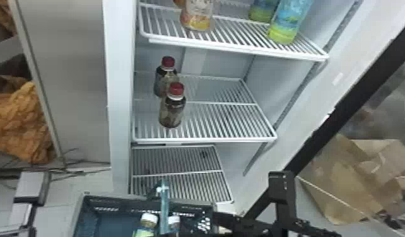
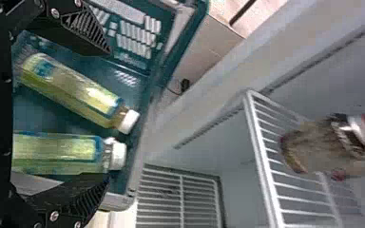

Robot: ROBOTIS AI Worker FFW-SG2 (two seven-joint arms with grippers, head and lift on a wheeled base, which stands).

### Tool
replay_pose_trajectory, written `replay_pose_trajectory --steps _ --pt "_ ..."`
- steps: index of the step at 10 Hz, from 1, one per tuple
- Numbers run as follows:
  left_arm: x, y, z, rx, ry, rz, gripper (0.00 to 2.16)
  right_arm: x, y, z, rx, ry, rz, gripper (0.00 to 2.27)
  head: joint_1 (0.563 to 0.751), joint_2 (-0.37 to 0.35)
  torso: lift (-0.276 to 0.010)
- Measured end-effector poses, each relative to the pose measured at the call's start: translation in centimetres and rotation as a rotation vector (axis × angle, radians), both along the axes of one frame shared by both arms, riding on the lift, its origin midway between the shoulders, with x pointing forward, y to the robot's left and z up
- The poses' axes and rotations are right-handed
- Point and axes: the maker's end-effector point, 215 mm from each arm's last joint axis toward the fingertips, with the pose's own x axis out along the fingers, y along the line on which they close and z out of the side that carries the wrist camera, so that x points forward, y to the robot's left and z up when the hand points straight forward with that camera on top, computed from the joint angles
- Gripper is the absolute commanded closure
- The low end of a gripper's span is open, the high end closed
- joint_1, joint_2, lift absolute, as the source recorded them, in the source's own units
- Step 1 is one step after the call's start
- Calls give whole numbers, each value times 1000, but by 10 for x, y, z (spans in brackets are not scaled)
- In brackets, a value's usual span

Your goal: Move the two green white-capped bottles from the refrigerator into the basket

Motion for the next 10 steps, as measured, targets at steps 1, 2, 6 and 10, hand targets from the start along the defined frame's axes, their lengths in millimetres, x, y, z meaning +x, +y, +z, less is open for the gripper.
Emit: replay_pose_trajectory --steps 1,2,6,10 --pt "0 0 0 1 0 0 1159 14 -10 13 -20 -65 -30 151 695 -350 -263" --pt "0 0 0 1 0 0 1159 26 -17 26 -35 -123 -54 151 695 -350 -263" --pt "0 1 -1 1 2 2 1159 73 -39 90 -66 -398 -143 151 695 -350 -263" --pt "0 1 1 -5 3 2 1159 107 -61 141 -43 -663 -250 151 695 -350 -263"
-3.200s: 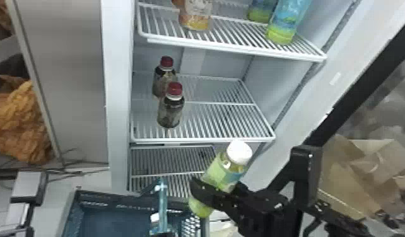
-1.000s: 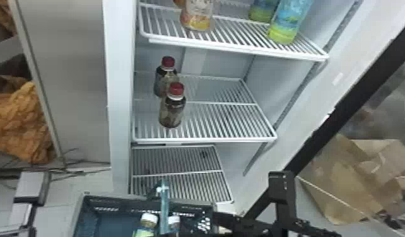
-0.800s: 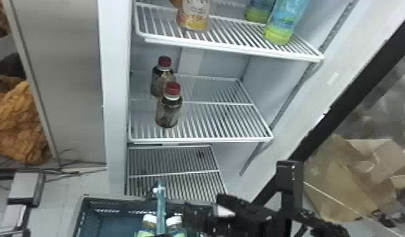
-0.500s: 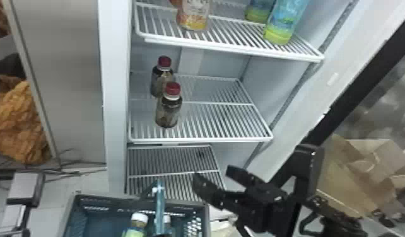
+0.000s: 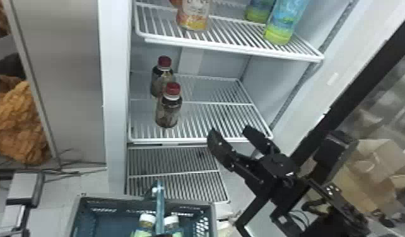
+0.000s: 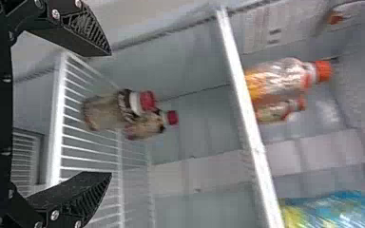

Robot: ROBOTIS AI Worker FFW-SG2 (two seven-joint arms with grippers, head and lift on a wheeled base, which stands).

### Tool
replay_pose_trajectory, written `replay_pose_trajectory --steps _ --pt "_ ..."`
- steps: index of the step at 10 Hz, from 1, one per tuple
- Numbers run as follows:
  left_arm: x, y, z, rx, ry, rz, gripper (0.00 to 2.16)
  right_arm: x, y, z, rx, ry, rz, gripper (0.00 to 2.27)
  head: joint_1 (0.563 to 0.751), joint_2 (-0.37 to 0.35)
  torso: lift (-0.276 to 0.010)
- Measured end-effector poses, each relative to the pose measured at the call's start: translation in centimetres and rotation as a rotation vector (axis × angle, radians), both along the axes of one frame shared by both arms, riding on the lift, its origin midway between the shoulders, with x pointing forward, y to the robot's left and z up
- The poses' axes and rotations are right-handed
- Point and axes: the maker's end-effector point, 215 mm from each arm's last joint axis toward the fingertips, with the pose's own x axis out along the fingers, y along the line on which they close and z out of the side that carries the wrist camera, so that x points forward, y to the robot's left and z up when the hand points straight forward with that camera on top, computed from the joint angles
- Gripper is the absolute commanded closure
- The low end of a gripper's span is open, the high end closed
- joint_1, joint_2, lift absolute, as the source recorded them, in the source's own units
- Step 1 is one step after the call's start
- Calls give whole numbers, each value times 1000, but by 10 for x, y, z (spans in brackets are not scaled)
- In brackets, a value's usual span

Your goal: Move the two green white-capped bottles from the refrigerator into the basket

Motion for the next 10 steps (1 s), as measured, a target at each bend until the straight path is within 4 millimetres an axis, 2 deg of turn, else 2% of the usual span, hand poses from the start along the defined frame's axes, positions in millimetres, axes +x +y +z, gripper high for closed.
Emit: replay_pose_trajectory --steps 3,6,8,10 --pt "-1 0 0 -1 3 0 1159 10 -27 7 -35 -98 -107 151 695 -350 -263" --pt "-2 0 0 -1 1 1 1159 2 -51 2 -90 -120 -217 151 695 -350 -263" --pt "-3 1 0 0 0 1 1159 -1 -56 -2 -90 -121 -245 151 695 -350 -263" --pt "-3 0 0 2 -2 1 1159 -2 -52 -6 -78 -118 -240 151 695 -350 -263"
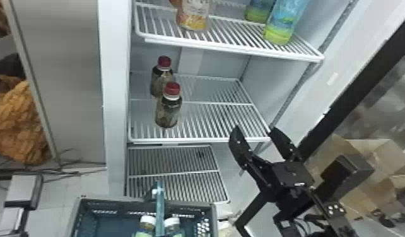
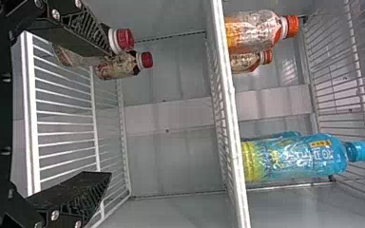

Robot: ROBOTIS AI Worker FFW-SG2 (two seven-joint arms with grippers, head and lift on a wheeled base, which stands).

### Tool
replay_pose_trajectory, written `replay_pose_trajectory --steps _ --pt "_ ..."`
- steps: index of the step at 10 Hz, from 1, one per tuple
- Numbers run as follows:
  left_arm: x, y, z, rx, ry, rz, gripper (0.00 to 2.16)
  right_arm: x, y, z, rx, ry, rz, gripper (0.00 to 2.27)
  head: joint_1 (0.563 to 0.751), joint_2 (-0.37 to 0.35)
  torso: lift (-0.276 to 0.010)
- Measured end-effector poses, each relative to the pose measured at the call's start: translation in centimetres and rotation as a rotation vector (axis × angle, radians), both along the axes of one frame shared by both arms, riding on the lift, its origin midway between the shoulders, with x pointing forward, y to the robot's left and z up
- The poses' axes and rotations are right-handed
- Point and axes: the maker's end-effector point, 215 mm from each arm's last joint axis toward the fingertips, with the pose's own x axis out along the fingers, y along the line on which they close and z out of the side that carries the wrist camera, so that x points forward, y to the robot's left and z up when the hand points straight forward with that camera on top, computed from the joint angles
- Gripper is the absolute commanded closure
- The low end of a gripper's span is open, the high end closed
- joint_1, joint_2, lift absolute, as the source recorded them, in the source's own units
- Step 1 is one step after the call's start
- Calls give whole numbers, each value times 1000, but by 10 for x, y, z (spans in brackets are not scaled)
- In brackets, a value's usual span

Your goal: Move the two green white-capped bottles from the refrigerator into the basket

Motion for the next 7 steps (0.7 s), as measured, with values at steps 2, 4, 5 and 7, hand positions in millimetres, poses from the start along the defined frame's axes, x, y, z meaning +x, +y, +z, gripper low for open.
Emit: replay_pose_trajectory --steps 2,4,5,7 --pt "1 0 1 -1 -2 1 1159 1 1 -2 5 2 2 151 695 -350 -263" --pt "2 0 1 2 -5 2 1159 1 0 -2 6 0 1 151 695 -350 -263" --pt "2 0 1 3 -5 2 1159 1 0 -2 6 0 0 151 695 -350 -263" --pt "2 -1 0 4 -7 0 1159 1 -1 -2 4 0 0 151 695 -350 -263"
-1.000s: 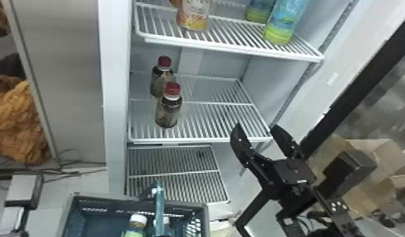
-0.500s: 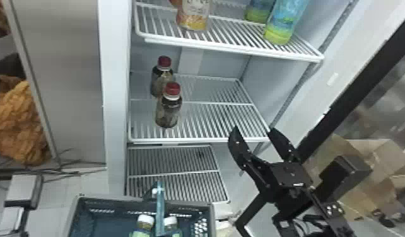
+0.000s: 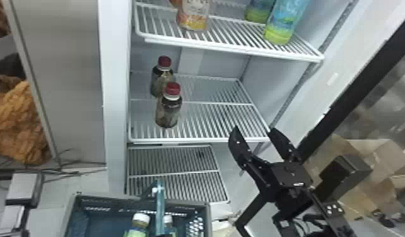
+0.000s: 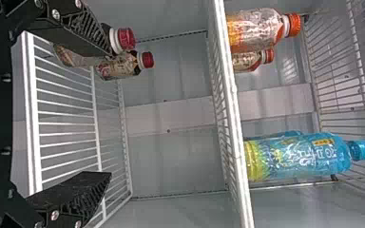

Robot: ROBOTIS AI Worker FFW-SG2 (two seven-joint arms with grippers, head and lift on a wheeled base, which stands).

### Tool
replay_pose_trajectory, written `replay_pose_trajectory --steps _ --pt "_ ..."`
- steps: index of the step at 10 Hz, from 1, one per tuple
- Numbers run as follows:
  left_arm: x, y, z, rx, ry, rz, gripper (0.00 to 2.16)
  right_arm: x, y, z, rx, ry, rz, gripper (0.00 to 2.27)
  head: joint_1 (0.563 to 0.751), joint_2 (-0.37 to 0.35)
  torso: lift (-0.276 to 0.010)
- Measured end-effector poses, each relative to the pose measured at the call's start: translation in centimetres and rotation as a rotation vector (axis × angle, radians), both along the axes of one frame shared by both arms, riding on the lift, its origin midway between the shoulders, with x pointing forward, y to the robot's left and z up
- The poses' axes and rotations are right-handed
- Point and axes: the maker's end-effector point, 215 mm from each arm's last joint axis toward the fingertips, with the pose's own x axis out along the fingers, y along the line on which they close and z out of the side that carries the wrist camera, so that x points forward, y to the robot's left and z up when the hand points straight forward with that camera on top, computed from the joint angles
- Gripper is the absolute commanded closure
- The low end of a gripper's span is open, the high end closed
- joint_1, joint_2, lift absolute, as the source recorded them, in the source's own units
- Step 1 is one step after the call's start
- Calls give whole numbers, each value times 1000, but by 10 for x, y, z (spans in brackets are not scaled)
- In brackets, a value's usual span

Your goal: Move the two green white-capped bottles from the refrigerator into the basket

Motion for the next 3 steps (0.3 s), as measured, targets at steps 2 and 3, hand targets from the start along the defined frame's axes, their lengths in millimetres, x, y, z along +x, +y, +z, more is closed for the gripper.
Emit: replay_pose_trajectory --steps 2,3 --pt "0 -1 0 0 0 -2 1159 0 -1 0 -1 -1 -1 151 695 -350 -263" --pt "-1 -1 0 0 0 -2 1159 0 -1 0 -2 -1 -1 151 695 -350 -263"
